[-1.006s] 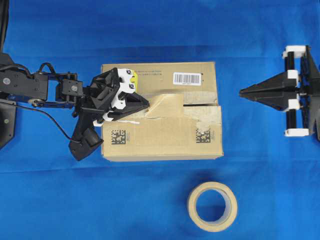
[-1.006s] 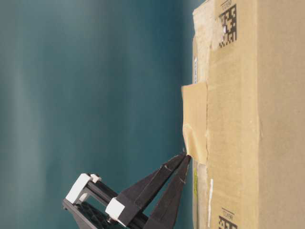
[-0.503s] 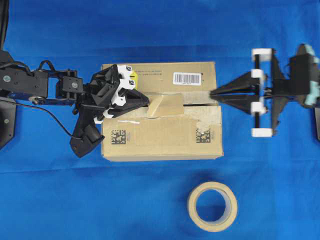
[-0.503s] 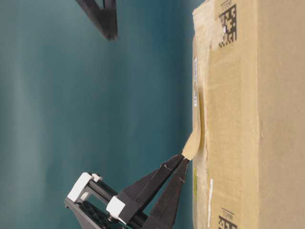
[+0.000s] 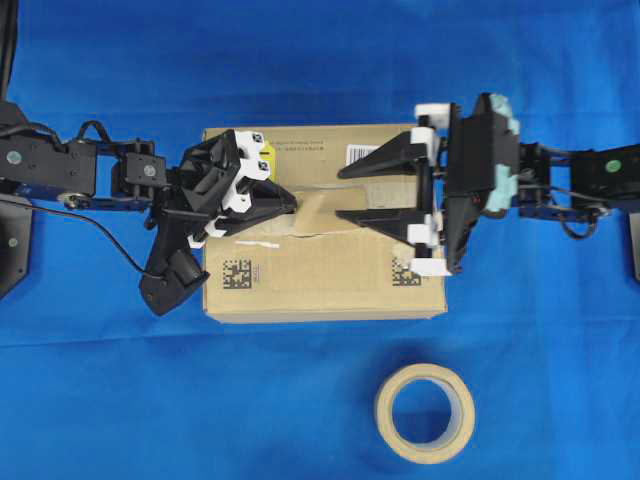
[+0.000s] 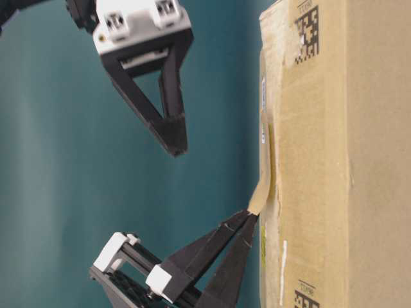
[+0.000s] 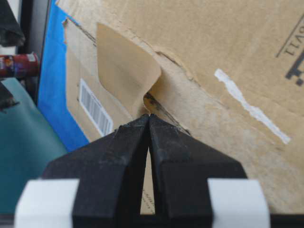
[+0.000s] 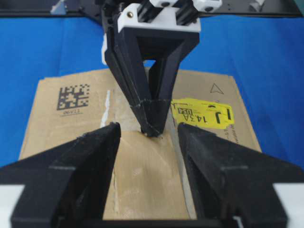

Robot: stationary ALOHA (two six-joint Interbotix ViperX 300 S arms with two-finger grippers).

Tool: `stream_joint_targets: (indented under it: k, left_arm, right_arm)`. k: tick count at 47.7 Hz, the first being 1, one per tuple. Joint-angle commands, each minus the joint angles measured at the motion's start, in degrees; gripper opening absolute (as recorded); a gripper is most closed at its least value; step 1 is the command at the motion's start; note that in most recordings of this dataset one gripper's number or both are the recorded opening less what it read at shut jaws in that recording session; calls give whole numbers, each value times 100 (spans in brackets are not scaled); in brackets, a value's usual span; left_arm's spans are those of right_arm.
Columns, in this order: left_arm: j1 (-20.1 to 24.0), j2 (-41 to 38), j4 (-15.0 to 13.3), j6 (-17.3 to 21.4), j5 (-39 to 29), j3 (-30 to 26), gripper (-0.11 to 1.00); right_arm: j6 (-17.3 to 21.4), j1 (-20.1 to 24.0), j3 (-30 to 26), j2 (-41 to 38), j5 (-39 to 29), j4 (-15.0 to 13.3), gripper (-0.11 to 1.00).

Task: Apply tape along the seams of the closed cardboard box to seal it securely.
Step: 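Bring the right gripper in and press the strip onto the seam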

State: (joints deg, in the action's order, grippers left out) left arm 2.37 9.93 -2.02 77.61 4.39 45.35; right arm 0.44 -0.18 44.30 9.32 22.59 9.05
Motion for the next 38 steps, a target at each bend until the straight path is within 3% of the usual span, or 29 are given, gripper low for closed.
stream_joint_targets:
  k: [1, 38]
  left_arm:
    - [0, 26, -9, 0, -35, -105, 1]
    - [9, -44, 18, 62, -88, -211, 0]
  right_arm:
    - [9, 0, -193, -62, 35, 26, 58]
    - [9, -26, -290, -809, -308, 343, 58]
